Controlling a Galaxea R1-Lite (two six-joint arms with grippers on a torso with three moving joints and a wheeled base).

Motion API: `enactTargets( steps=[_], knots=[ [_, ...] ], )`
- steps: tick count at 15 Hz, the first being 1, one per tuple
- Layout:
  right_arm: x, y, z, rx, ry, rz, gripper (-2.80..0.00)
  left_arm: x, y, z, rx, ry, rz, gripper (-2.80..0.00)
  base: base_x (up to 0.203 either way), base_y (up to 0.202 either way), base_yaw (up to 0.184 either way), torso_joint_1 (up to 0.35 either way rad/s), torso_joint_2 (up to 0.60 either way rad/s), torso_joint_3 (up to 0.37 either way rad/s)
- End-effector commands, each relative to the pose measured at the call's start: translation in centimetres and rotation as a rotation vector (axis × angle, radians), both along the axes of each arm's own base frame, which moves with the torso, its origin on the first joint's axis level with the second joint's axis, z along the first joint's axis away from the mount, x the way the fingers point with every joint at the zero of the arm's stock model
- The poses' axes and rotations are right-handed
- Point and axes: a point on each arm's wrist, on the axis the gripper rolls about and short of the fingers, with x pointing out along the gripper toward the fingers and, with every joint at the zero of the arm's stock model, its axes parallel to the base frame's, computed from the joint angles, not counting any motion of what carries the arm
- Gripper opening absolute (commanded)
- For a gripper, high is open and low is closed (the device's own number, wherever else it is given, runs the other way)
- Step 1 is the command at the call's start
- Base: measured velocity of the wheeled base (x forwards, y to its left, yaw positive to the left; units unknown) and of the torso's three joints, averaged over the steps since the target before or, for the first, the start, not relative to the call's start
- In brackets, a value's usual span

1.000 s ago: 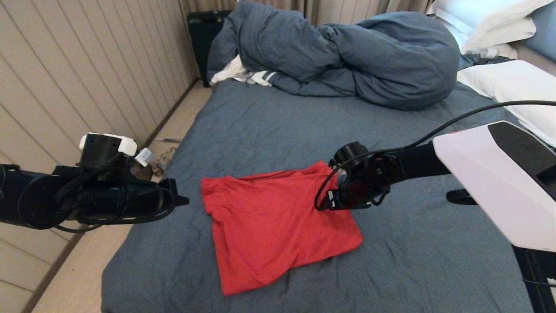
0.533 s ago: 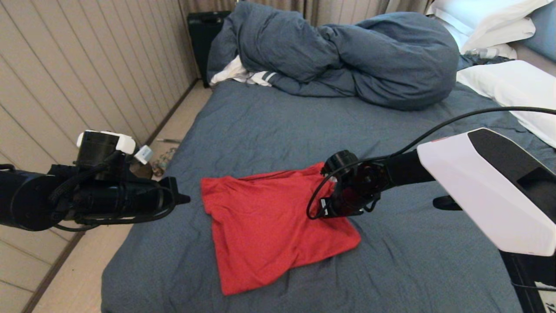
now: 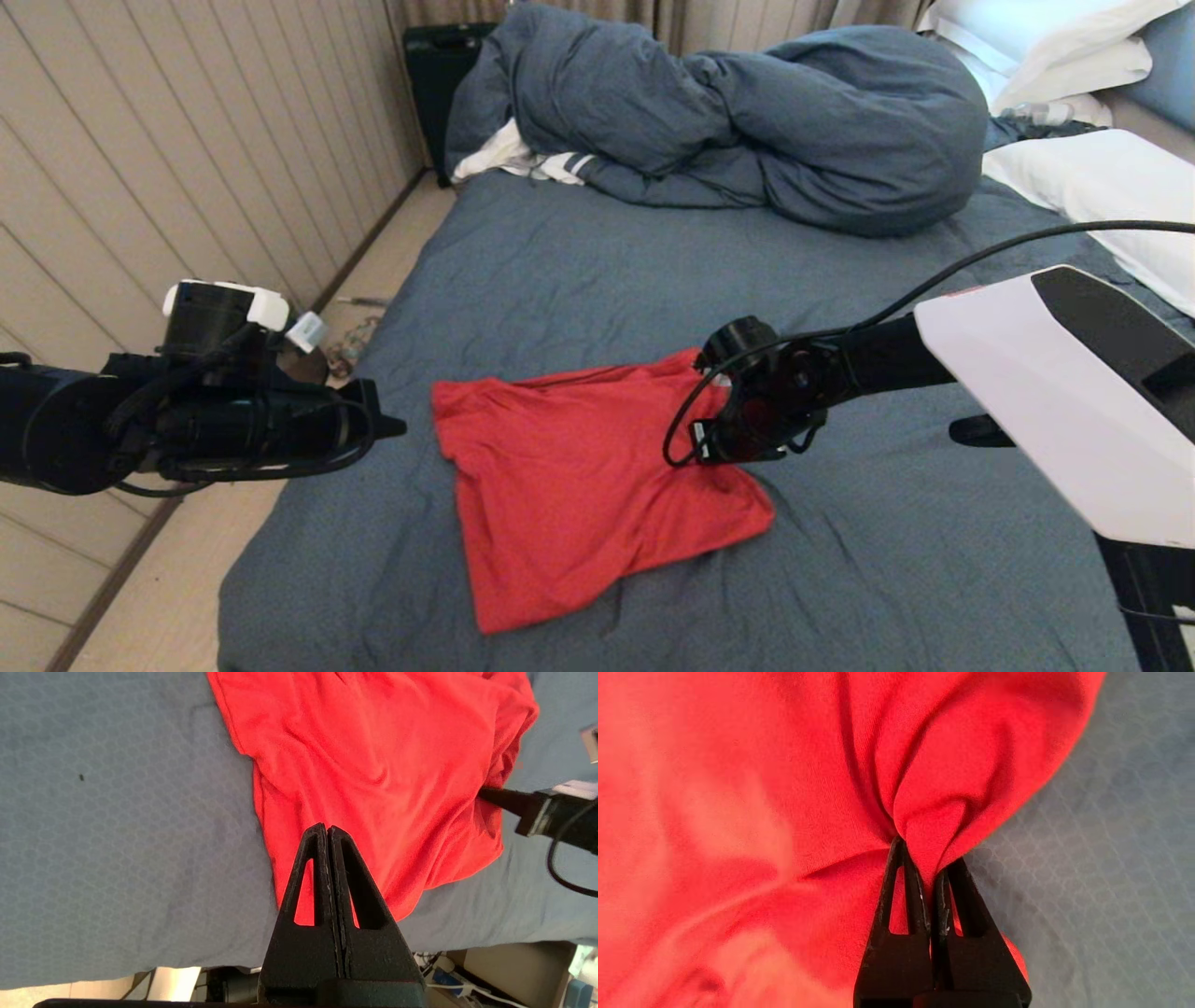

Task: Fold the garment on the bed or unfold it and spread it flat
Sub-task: Fold the red T-shirt

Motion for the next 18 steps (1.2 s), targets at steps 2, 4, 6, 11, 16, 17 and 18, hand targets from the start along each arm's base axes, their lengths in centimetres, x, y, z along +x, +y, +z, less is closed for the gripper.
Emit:
enactTargets(
  steps=[2, 4, 6, 11, 16, 17, 18],
  knots=[
    [-0.2, -1.7, 1.6, 0.012, -0.037, -0.036, -2.80, 0.1, 0.0, -0.1, -0.003, 0.003, 0.000, -2.80, 0.000, 0.000, 0.000, 0.000, 0.00, 0.000],
    [0.1, -4.1, 2.7, 0.017, -0.068, -0.091, -2.80, 0.1, 0.0, -0.1, -0.002, 0.004, 0.000, -2.80, 0.000, 0.000, 0.000, 0.000, 0.00, 0.000],
    [-0.3, -5.9, 3.6, 0.015, -0.081, -0.122, -2.80, 0.2, 0.0, -0.2, -0.003, 0.006, -0.001, -2.80, 0.000, 0.000, 0.000, 0.000, 0.00, 0.000],
    [0.0, -9.1, 3.7, -0.001, -0.078, -0.181, -2.80, 0.0, 0.0, 0.0, -0.004, 0.002, -0.001, -2.80, 0.000, 0.000, 0.000, 0.000, 0.00, 0.000],
    [0.2, -13.3, 3.8, -0.025, -0.079, -0.253, -2.80, 0.0, 0.0, -0.1, -0.003, 0.004, -0.001, -2.80, 0.000, 0.000, 0.000, 0.000, 0.00, 0.000],
    [0.1, -13.7, 4.2, -0.026, -0.091, -0.257, -2.80, 0.0, 0.0, -0.1, -0.003, 0.004, -0.001, -2.80, 0.000, 0.000, 0.000, 0.000, 0.00, 0.000],
    [0.1, -14.0, 4.8, -0.031, -0.107, -0.254, -2.80, 0.0, 0.0, -0.1, -0.003, 0.004, -0.001, -2.80, 0.000, 0.000, 0.000, 0.000, 0.00, 0.000]
  ],
)
